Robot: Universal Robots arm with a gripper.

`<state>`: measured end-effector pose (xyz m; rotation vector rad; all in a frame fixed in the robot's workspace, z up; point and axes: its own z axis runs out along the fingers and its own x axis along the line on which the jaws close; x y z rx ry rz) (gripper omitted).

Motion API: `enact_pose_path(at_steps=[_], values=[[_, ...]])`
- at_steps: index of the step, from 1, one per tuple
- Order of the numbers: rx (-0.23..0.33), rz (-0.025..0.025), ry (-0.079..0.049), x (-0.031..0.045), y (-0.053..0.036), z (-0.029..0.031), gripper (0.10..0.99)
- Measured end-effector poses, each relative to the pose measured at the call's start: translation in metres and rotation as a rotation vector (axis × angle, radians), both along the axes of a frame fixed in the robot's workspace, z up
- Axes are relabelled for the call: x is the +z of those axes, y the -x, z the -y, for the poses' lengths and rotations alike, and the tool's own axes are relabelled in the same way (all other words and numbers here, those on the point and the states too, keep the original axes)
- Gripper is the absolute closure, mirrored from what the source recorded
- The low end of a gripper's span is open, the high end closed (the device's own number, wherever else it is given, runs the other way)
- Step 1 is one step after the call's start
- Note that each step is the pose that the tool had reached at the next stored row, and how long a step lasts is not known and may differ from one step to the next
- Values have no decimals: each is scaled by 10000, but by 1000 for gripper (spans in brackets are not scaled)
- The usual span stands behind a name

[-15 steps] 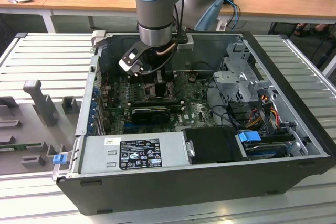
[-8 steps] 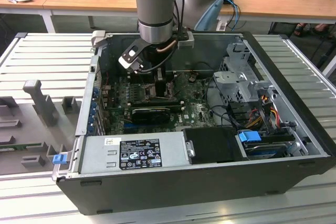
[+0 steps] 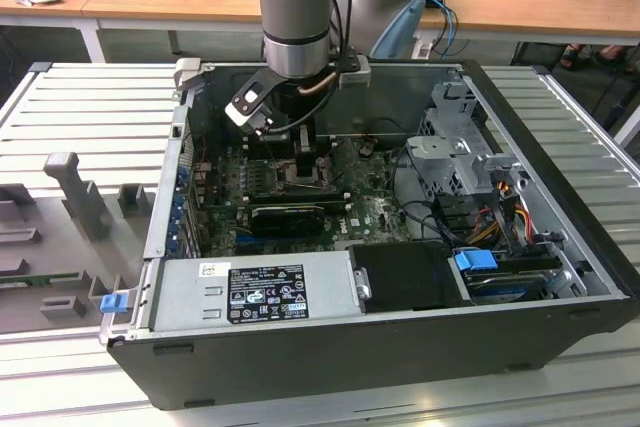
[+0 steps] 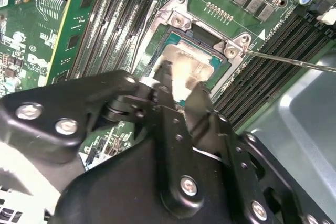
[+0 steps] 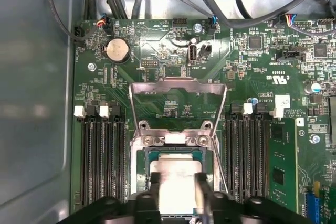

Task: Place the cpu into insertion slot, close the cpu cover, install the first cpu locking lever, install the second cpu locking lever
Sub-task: 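Place the cpu into insertion slot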

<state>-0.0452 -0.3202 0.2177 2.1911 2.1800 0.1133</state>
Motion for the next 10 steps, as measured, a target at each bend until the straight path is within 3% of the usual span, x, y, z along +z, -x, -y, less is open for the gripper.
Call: enact_pose_path(at_steps=[3,5,10], values=[[0,-2,1,11,0,0,929],[0,-4,1,24,0,0,980],[0,-10,0,88,0,0,980]])
